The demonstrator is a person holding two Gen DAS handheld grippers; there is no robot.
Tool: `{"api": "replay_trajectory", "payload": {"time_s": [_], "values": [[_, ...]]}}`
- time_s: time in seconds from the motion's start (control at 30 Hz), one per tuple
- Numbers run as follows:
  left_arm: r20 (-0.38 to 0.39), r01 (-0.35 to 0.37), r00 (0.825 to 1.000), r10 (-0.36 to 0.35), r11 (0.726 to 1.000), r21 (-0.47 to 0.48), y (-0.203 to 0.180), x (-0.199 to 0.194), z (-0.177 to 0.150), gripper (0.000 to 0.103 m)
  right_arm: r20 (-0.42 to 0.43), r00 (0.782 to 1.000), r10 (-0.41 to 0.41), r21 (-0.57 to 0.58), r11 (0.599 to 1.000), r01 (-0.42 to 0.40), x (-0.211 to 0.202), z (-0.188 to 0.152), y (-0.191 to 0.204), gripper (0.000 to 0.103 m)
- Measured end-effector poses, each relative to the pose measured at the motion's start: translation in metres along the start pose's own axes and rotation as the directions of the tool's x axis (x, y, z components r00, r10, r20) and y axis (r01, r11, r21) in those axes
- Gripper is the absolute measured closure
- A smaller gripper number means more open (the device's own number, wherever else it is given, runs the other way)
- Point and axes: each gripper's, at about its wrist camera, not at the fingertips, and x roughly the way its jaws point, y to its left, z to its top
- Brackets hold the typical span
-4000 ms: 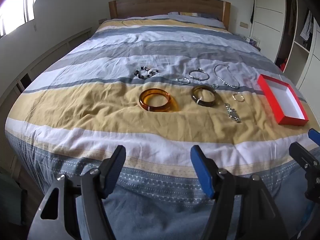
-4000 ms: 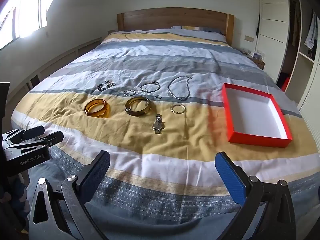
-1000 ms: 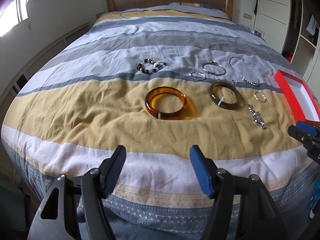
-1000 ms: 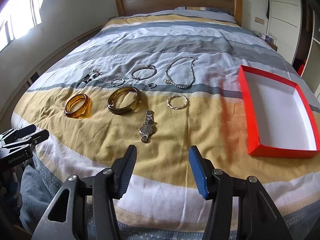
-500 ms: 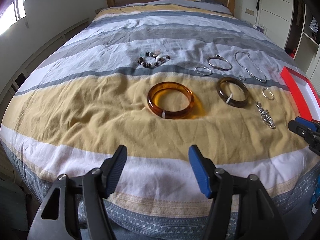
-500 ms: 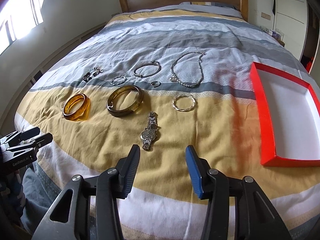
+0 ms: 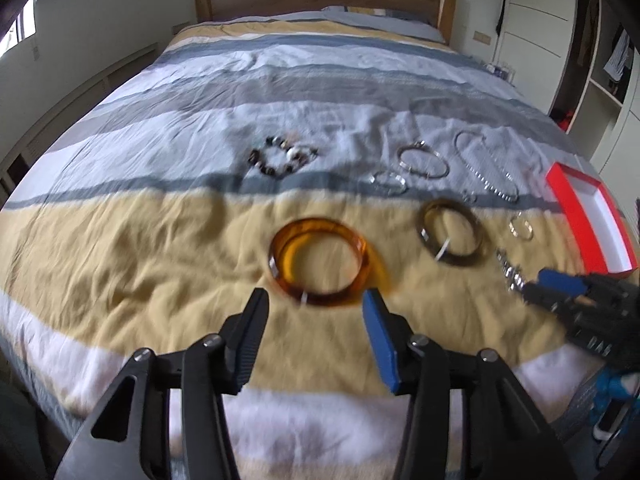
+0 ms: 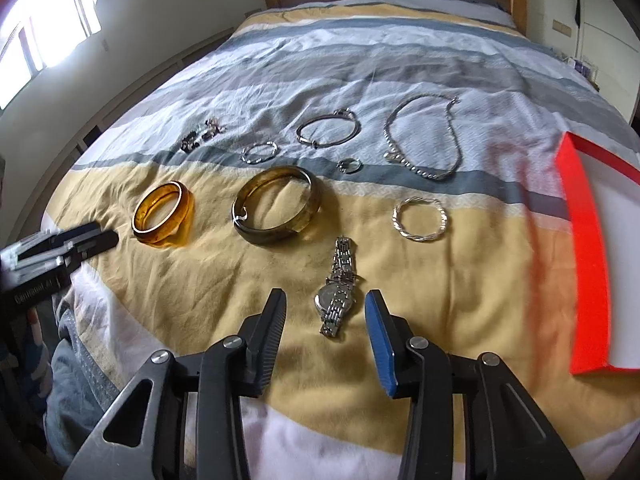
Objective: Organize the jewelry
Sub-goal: 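Close the left tool on the amber bangle while the right tool grasps the silver watch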
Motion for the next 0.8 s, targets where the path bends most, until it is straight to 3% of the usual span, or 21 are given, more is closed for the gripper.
{"api": "replay_trajectory", "payload": {"time_s": [0.17,0.47,0.63,0.7,0.8], "values": [[-0.021,0.05,0.999,-0.049,0.998,0.028,-0.007,0.019,0.013,0.059,-0.03,1.0,0.008,0.003,1.0,-0.008,0.013,0.001,-0.001,0.062],[-0.114,0.062,0.992,-0.052,0.995,0.084,-0.019,0.062,0.011,0.076,-0.055,0.998,0.021,0.012,1.0,-0.021,0.032,0.002,-0.004,0.063],[-0.128,0.046,0.991,-0.032,0.994,0.104,-0.025,0.078,0.011,0.087,-0.057,0.998,0.024,0.035,0.999,-0.022,0.037,0.001,-0.01,0.076],[-0.124,0.041,0.992,-0.028,0.994,0.104,-0.026,0.079,0.011,0.093,-0.057,0.998,0.032,0.04,0.999,-0.03,0.037,0.002,-0.012,0.077],[-0.119,0.029,0.993,-0.018,0.995,0.093,-0.027,0.078,0.012,0.094,-0.053,0.998,0.03,0.027,0.999,-0.028,0.036,0.001,-0.01,0.077]]}}
